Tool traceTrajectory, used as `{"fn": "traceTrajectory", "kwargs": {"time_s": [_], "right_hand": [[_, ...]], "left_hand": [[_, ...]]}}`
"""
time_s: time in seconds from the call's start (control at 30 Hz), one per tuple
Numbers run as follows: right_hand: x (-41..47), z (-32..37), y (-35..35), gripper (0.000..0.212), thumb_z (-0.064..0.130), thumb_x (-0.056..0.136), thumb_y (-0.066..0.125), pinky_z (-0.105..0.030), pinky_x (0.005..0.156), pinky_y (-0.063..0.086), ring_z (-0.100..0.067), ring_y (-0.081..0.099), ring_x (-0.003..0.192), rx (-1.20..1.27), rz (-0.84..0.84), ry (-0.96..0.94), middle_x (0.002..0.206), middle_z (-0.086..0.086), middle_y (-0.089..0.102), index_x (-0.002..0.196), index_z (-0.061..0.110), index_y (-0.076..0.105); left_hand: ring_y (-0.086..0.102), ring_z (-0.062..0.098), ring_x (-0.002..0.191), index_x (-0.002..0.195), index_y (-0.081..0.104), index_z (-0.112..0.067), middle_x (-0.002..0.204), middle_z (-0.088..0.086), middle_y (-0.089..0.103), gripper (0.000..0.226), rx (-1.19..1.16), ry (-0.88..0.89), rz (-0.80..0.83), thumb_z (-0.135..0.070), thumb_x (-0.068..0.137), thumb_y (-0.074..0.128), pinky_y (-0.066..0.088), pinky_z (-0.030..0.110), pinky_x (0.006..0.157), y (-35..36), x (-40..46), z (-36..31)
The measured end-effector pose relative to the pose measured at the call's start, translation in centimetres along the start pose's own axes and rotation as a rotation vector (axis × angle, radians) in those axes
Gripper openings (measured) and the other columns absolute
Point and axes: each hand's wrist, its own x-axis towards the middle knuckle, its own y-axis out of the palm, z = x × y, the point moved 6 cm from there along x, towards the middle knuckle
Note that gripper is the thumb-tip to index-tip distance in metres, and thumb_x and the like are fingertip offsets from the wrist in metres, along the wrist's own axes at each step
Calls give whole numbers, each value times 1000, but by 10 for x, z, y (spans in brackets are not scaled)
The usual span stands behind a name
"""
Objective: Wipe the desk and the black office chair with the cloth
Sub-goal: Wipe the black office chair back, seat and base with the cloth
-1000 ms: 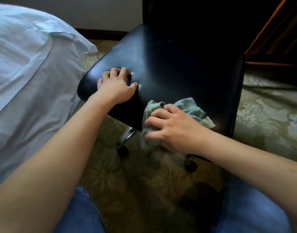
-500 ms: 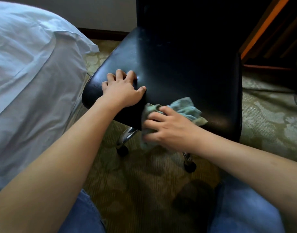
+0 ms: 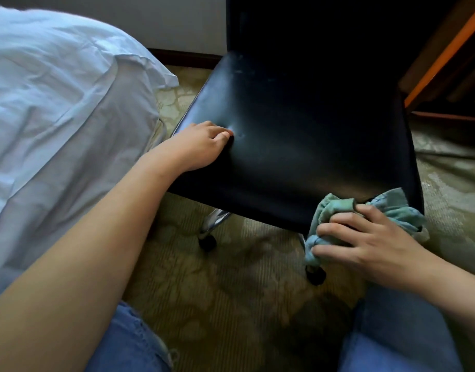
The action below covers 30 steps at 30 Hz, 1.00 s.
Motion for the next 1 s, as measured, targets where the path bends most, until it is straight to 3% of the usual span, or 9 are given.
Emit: {"fn": "traceTrajectory", "kwargs": {"time_s": [0.07, 0.13, 0.3, 0.4, 0.57, 0.67, 0.8, 0.93, 1.0], "right_hand": [[17, -2, 0, 44, 26, 71, 80, -50, 93, 36, -27, 50, 114, 17, 10, 4, 124, -2, 67, 113, 34, 69], [49, 4, -3, 39, 25, 74, 72, -49, 95, 36, -28, 51, 116, 32, -8, -21, 125, -1, 66, 112, 34, 68], [171, 35, -18, 28, 21, 95, 45, -44, 87, 42, -28, 62, 107, 42, -212, -86, 113, 2, 67, 101, 33, 70], [225, 54, -18, 24, 19, 95, 49, -45, 89, 44, -30, 62, 106, 35, -256, -94, 107, 0, 68, 96, 25, 73], [177, 43, -16, 26, 18, 93, 51, -45, 87, 44, -28, 62, 109, 77, -242, -100, 114, 0, 68, 102, 30, 72], [105, 31, -8, 35, 23, 84, 51, -48, 96, 35, -28, 53, 117, 13, -112, -94, 124, -2, 68, 111, 32, 72], [70, 22, 3, 48, 17, 66, 75, -49, 98, 34, -29, 49, 116, -66, 26, -98, 122, -5, 70, 112, 30, 73], [121, 37, -7, 35, 20, 88, 46, -48, 98, 35, -28, 60, 114, -20, -83, -100, 121, -1, 70, 108, 32, 73], [171, 54, -12, 31, 20, 95, 45, -47, 96, 39, -27, 63, 112, -1, -153, -120, 119, 2, 68, 106, 31, 72]], "left_hand": [[31, 25, 141, 144, 48, -41, 152, -7, 40, 44, 29, -4, 42, -46, 105, 27, 23, 46, 118, 0, -3, 2], [28, 26, 141, 144, 45, -44, 153, -9, 36, 44, 87, 3, 82, -48, 106, 24, 22, 49, 117, 2, -8, -3], [23, 20, 144, 151, 38, -17, 157, 3, 37, 45, 50, 29, 82, -23, 109, 21, 20, 38, 116, -4, -11, -14], [29, 18, 142, 152, 39, -25, 155, 2, 38, 45, 14, 15, 138, -29, 110, 21, 21, 31, 113, -5, -13, -8], [54, 14, 100, 124, 68, -33, 113, -3, 61, 46, -223, -72, -16, -47, 107, 28, 37, 27, 87, -31, -14, 22], [61, 23, 112, 120, 70, -32, 124, 3, 66, 47, -221, -111, -12, -48, 106, 28, 37, 26, 86, -34, -13, 42], [50, 18, 127, 118, 72, -34, 138, -1, 57, 48, -216, -92, 2, -49, 106, 28, 31, 27, 95, -31, -12, 46], [43, 17, 135, 119, 72, -33, 144, -3, 50, 48, -201, -66, 12, -48, 106, 28, 27, 28, 105, -33, -13, 47], [43, 18, 134, 122, 71, -31, 145, -1, 50, 48, -165, -46, 25, -46, 107, 28, 27, 26, 105, -32, -14, 43]]}}
